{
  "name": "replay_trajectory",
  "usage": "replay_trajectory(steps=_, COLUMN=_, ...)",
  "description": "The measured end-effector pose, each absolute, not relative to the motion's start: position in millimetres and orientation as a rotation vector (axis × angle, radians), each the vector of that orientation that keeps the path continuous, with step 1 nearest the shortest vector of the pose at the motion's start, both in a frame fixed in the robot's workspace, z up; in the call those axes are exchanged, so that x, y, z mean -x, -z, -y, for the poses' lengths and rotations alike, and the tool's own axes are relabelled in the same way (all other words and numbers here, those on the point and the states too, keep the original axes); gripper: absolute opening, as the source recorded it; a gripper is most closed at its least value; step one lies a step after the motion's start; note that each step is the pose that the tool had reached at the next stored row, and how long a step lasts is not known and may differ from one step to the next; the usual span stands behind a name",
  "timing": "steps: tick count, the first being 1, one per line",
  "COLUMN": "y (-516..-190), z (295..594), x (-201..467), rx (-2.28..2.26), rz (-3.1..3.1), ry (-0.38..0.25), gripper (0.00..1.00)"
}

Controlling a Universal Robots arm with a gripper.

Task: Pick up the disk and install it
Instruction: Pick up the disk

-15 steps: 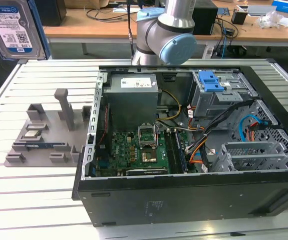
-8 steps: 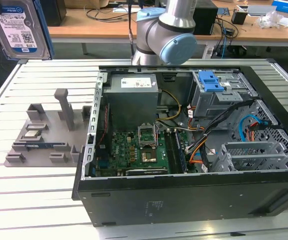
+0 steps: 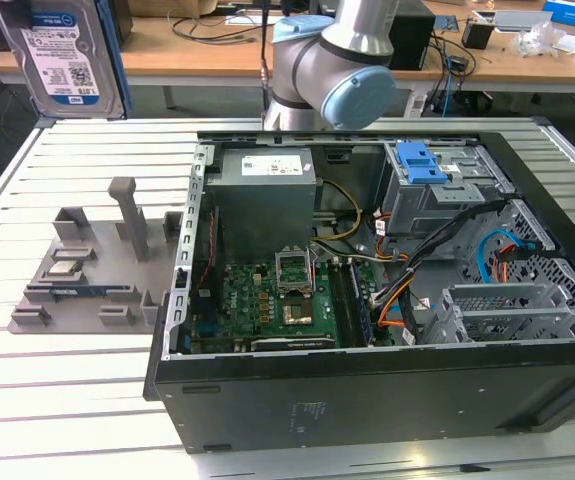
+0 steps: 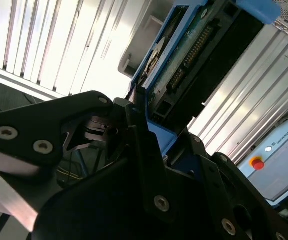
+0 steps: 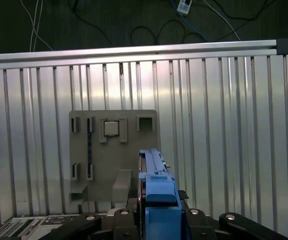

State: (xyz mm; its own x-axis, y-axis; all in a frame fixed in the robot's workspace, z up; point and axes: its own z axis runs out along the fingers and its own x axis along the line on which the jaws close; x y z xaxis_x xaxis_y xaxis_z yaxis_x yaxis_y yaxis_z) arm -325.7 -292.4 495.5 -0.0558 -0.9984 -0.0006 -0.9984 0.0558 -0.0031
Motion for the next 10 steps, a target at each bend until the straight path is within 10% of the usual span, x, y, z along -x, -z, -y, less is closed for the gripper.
replay_trajectory(steps=10, y=-495, z=292, x=299, rx=2.157, rz=-2.281, ry=0.003, gripper=0.37)
